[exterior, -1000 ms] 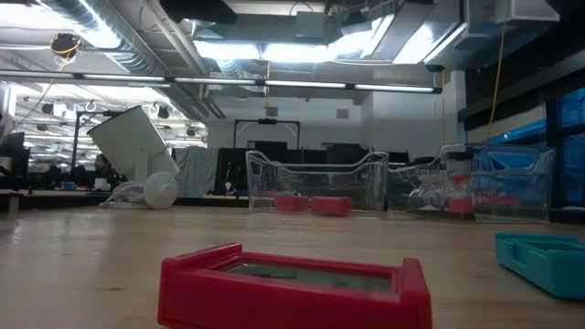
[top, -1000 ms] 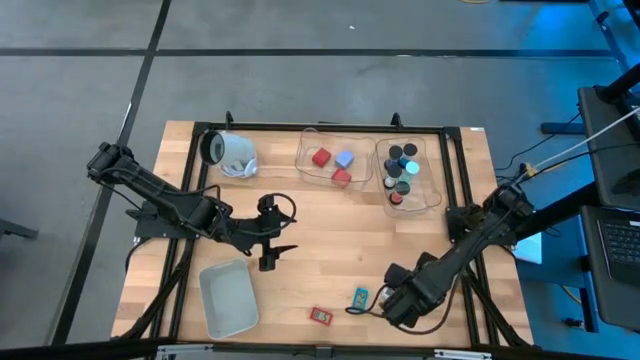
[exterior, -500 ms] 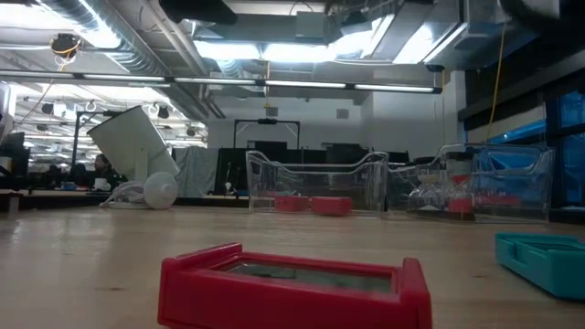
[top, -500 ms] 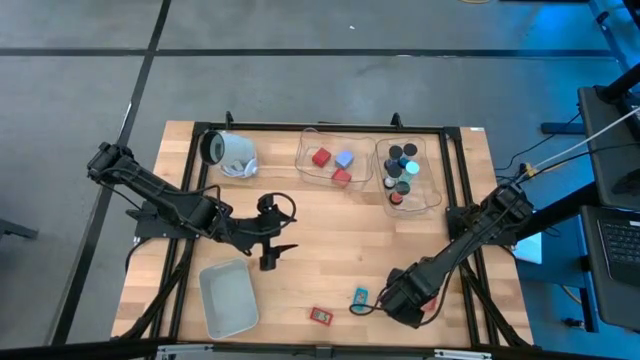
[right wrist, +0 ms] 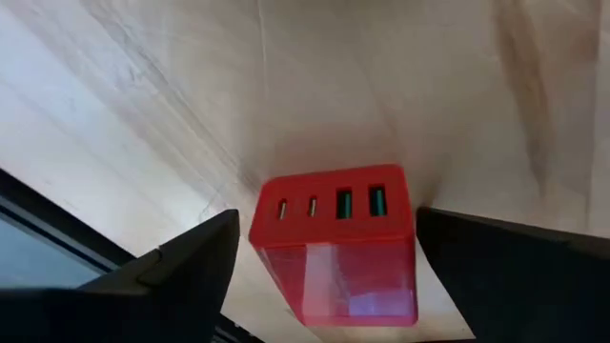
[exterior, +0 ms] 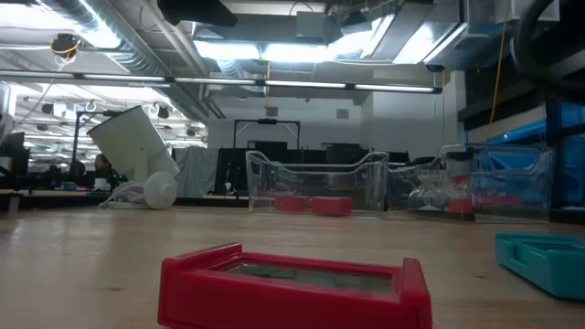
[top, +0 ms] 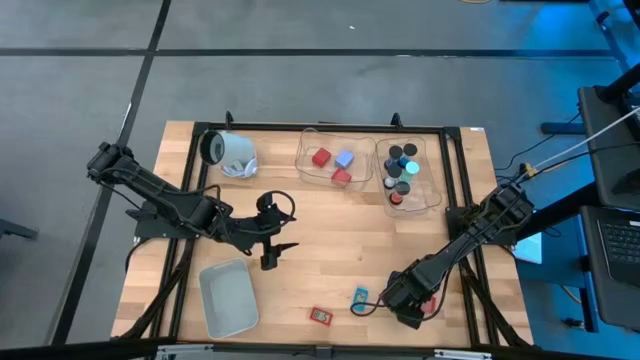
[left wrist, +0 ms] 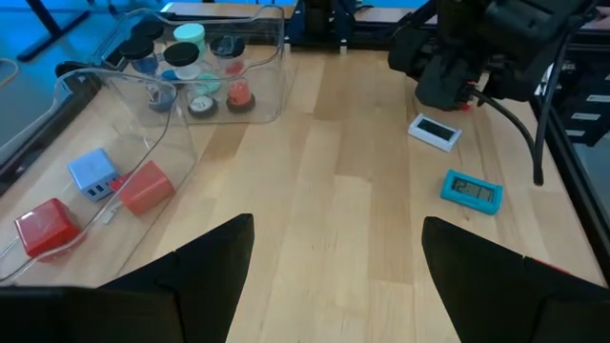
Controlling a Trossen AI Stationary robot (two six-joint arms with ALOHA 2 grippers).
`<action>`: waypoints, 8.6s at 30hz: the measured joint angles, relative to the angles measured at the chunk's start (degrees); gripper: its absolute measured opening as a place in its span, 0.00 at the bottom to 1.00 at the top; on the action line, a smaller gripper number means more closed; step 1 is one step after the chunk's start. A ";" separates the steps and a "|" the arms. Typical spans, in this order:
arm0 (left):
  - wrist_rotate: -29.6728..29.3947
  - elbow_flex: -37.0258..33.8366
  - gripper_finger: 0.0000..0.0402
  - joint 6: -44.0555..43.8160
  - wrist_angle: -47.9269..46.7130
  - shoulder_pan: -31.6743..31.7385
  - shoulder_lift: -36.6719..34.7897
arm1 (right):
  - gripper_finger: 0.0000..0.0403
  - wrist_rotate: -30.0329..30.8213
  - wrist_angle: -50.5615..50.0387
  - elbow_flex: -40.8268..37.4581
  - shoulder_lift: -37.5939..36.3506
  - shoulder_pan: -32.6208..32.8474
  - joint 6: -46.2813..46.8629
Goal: Pick & Place Office items
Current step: Put the red charger adapter into the left transparent bin, then put the red digital clock into the gray bin
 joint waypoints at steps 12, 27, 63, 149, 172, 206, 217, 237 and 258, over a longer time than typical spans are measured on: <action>-2.27 0.02 0.75 0.19 0.00 0.00 0.00 | 0.53 0.57 -0.81 0.02 0.02 0.11 -1.53; -10.35 0.04 0.75 15.65 9.87 0.00 -0.04 | 0.53 28.99 -11.80 12.42 -0.33 -4.49 -2.68; -41.75 0.04 0.75 34.74 30.07 -4.43 6.73 | 0.53 59.66 11.69 48.77 -2.45 -27.98 -47.86; -25.72 -0.02 0.30 31.27 38.31 12.05 6.81 | 0.84 58.45 -10.91 46.66 -19.73 -31.76 -44.26; 15.56 0.92 0.30 0.20 31.24 45.07 28.26 | 0.83 69.02 -23.92 46.62 -19.82 -31.89 -39.54; 29.06 1.51 0.30 18.90 29.85 46.82 31.69 | 0.83 68.79 -23.26 46.60 -19.15 -32.87 -39.70; 29.68 8.21 0.30 20.63 20.73 47.23 35.21 | 0.83 68.32 -23.10 46.60 -19.15 -32.87 -39.85; 28.35 8.44 0.36 22.32 20.50 47.91 35.60 | 0.83 68.32 -23.10 46.60 -19.17 -32.88 -39.89; 31.39 12.57 0.54 19.93 8.38 45.05 23.65 | 0.83 57.55 -24.97 46.60 -19.19 -32.08 -37.01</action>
